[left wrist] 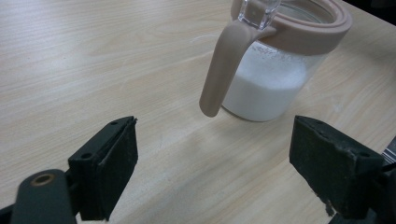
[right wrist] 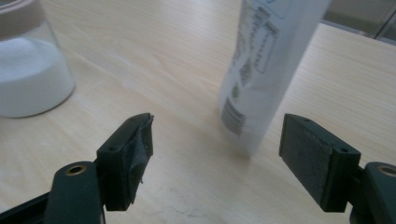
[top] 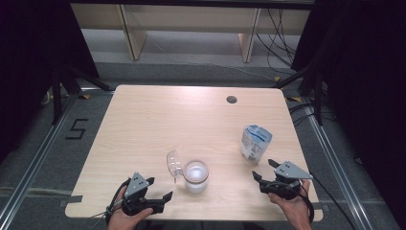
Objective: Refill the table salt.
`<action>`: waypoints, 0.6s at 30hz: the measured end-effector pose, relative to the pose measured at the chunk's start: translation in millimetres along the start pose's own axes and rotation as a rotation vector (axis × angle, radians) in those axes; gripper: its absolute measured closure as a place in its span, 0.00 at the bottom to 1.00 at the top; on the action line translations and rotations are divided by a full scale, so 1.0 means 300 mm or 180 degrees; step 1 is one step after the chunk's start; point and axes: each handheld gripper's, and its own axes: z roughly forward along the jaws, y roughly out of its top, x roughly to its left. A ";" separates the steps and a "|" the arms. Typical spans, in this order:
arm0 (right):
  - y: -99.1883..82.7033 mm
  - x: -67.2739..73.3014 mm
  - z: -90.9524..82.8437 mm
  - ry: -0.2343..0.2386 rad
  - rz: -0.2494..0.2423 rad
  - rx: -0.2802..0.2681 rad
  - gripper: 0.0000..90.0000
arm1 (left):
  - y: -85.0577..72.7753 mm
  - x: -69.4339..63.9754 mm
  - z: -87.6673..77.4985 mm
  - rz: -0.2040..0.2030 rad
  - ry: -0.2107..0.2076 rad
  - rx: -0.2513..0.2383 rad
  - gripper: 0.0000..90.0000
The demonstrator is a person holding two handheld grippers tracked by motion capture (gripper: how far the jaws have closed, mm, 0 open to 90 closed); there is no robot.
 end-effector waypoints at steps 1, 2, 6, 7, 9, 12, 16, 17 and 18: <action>0.000 0.013 -0.003 0.0067 0.0013 0.0065 0.30 | 0.001 0.000 0.000 -0.0003 -0.0006 -0.0002 0.17; -0.002 0.026 -0.007 0.0043 0.0028 0.0086 0.30 | 0.002 -0.001 -0.001 -0.0002 -0.0004 0.0006 0.17; -0.006 0.040 -0.009 0.0089 -0.0131 0.0088 0.30 | 0.005 -0.007 -0.003 -0.0018 -0.0028 -0.0013 0.17; -0.007 0.043 -0.010 0.0095 -0.0161 0.0110 0.30 | 0.007 -0.008 -0.004 -0.0013 -0.0018 -0.0021 0.17; -0.012 0.052 -0.010 0.0109 -0.0191 0.0156 0.29 | 0.009 -0.007 -0.005 -0.0023 -0.0017 -0.0020 0.17; -0.018 0.066 -0.012 0.0199 -0.0150 0.0219 0.29 | 0.013 -0.006 -0.006 -0.0017 -0.0010 -0.0008 0.17; -0.022 0.078 -0.018 0.0236 -0.0160 0.0246 0.29 | 0.023 -0.011 -0.007 -0.0021 0.0000 -0.0040 0.17; -0.023 0.078 -0.016 0.0243 -0.0214 0.0224 0.29 | 0.027 -0.011 -0.005 0.0008 -0.0007 -0.0062 0.17; -0.025 0.080 -0.019 0.0237 -0.0213 0.0224 0.29 | 0.030 -0.008 -0.007 0.0055 -0.0001 -0.0043 0.17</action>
